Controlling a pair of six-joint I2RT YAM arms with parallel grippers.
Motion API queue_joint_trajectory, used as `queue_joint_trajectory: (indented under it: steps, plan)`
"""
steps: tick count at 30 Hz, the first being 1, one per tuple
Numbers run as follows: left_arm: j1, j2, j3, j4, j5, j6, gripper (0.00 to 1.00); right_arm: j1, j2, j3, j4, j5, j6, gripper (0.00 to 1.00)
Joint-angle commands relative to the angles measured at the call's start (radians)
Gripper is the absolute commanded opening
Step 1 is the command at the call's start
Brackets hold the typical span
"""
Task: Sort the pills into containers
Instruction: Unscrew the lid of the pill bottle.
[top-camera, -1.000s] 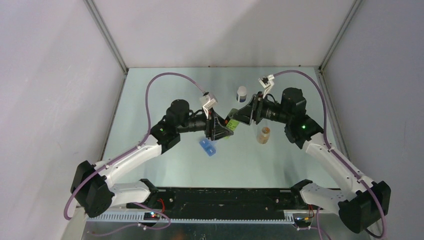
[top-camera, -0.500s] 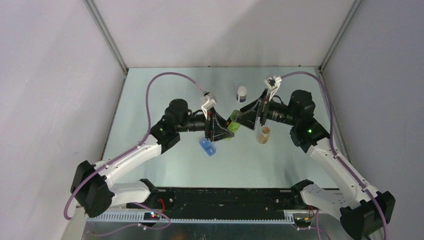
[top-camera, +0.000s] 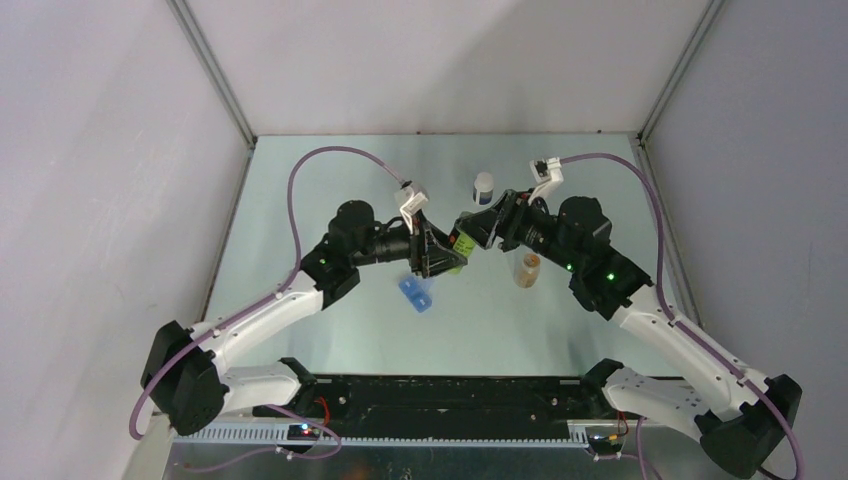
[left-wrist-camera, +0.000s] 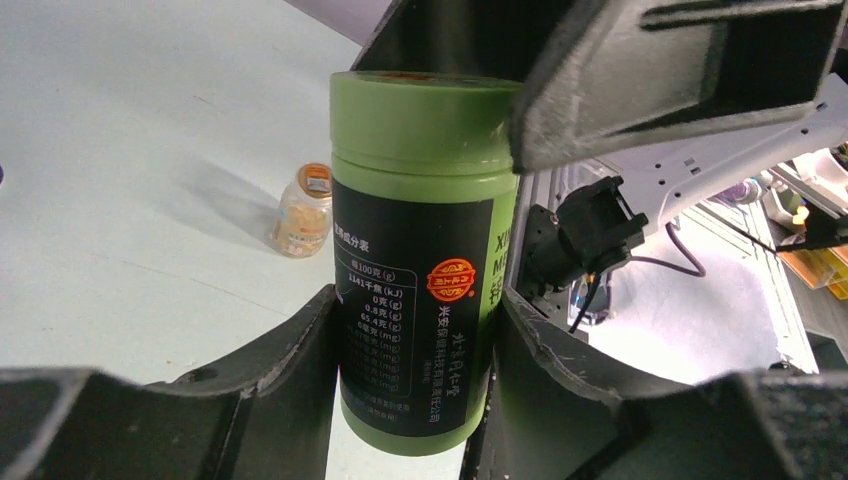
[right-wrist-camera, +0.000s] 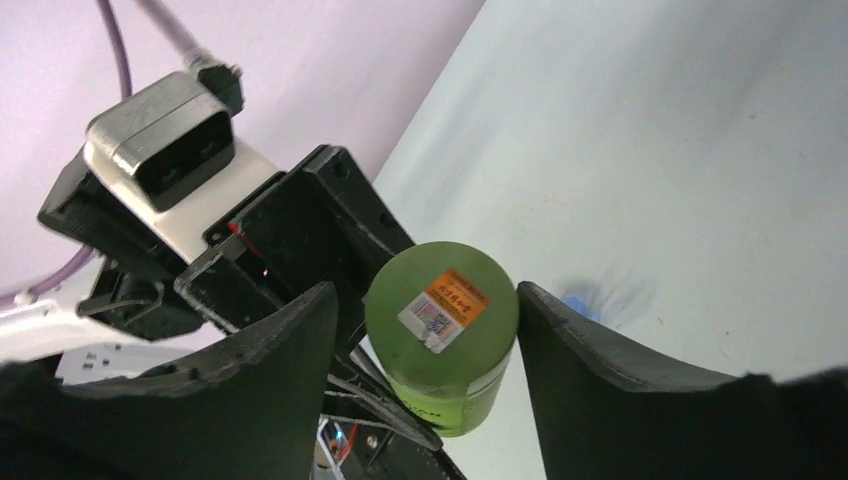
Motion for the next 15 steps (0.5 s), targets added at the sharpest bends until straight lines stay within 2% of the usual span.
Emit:
queue_joint_trajectory:
  steps: [1, 5, 7, 9, 13, 15]
  plan:
    - [0.002, -0.040, -0.009, 0.076, -0.046, -0.025, 0.00, 0.016, -0.003, 0.014, -0.003, 0.108, 0.051, 0.66]
    - [0.002, -0.036, -0.011, 0.088, -0.049, -0.039, 0.00, 0.018, 0.000, 0.014, 0.001, 0.101, 0.058, 0.45]
    - [0.002, -0.035, -0.009, 0.089, -0.051, -0.045, 0.00, 0.019, 0.001, 0.014, 0.013, 0.074, 0.029, 0.33]
    - [0.002, -0.034, -0.006, 0.083, -0.051, -0.052, 0.00, 0.002, 0.001, 0.014, 0.033, 0.007, -0.033, 0.26]
    - [0.003, -0.033, -0.002, 0.076, -0.025, -0.064, 0.00, -0.067, -0.003, -0.001, 0.043, -0.195, -0.201, 0.18]
    - [0.002, -0.033, -0.006, 0.086, 0.001, -0.071, 0.00, -0.134, 0.002, -0.012, 0.076, -0.377, -0.239, 0.15]
